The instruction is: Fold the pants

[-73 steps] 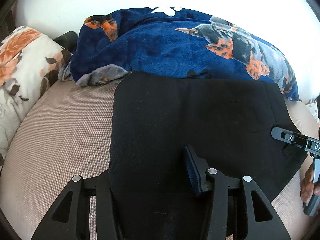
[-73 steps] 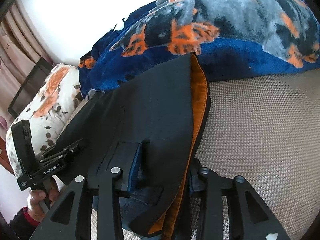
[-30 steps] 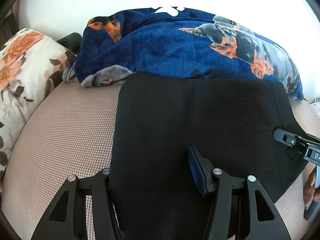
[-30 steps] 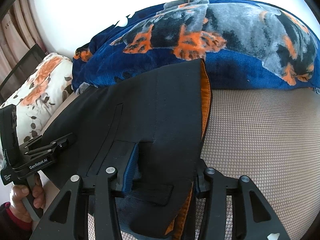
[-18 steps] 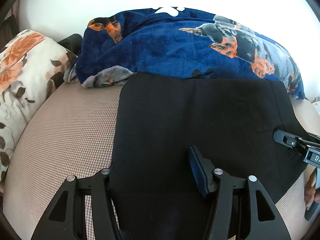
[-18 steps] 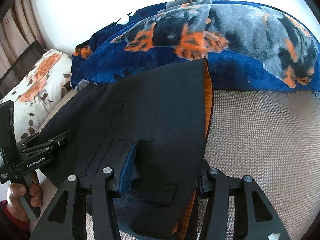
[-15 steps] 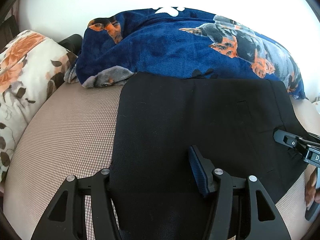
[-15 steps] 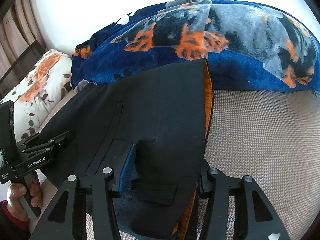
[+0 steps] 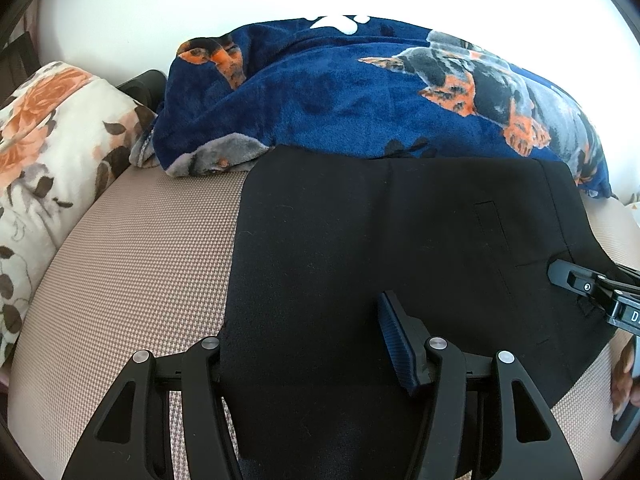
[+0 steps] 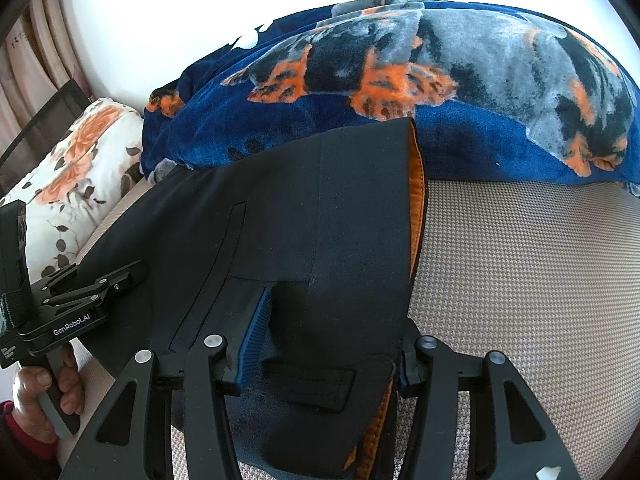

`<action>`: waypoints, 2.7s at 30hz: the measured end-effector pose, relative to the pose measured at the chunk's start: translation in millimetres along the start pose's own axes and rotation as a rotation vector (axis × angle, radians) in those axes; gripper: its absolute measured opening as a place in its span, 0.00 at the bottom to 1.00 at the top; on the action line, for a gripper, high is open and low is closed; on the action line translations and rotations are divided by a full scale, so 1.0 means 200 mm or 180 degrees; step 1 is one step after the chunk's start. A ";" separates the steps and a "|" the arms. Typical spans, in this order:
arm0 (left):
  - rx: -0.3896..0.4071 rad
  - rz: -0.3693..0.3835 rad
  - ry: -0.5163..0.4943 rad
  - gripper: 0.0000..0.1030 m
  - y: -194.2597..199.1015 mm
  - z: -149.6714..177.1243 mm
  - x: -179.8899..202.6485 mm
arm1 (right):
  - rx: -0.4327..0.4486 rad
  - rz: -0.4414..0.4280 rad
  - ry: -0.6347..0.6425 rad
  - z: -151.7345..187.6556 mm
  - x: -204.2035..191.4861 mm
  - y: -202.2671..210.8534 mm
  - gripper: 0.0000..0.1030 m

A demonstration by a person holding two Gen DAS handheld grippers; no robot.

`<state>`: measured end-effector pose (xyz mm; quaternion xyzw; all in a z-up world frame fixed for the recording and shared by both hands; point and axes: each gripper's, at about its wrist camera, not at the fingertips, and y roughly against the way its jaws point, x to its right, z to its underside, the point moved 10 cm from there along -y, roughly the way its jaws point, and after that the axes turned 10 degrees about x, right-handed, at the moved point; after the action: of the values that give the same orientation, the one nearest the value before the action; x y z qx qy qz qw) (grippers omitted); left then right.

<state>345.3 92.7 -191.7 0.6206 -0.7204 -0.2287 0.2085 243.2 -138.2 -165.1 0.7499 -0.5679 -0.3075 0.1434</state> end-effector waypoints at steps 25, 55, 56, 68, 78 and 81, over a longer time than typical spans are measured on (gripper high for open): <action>0.0545 -0.0652 -0.0141 0.71 0.25 -0.06 -0.08 | 0.0329 0.0288 -0.0018 -0.07 0.04 0.18 0.75; 0.1743 -0.0672 -0.0081 1.00 1.41 -0.28 0.17 | 0.1241 0.0389 0.0142 -0.01 -0.32 1.11 0.97; 0.1744 -0.0644 -0.0067 1.00 1.43 -0.28 0.18 | 0.1241 0.0366 0.0127 0.00 -0.32 1.12 0.97; 0.1908 -0.0706 -0.0288 1.00 1.60 -0.26 0.32 | 0.1338 0.0297 0.0124 -0.01 -0.35 1.24 0.98; 0.1711 -0.0376 -0.0169 1.00 1.58 -0.22 0.39 | 0.1344 0.0321 0.0127 0.00 -0.36 1.27 0.98; 0.1683 -0.0383 -0.0159 1.00 1.56 -0.21 0.39 | 0.1340 0.0346 0.0111 0.00 -0.35 1.28 0.98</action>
<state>109.5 51.3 26.6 0.6894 -0.7219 -0.0599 0.0074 35.6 -152.5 0.1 0.7368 -0.6566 -0.1610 0.0099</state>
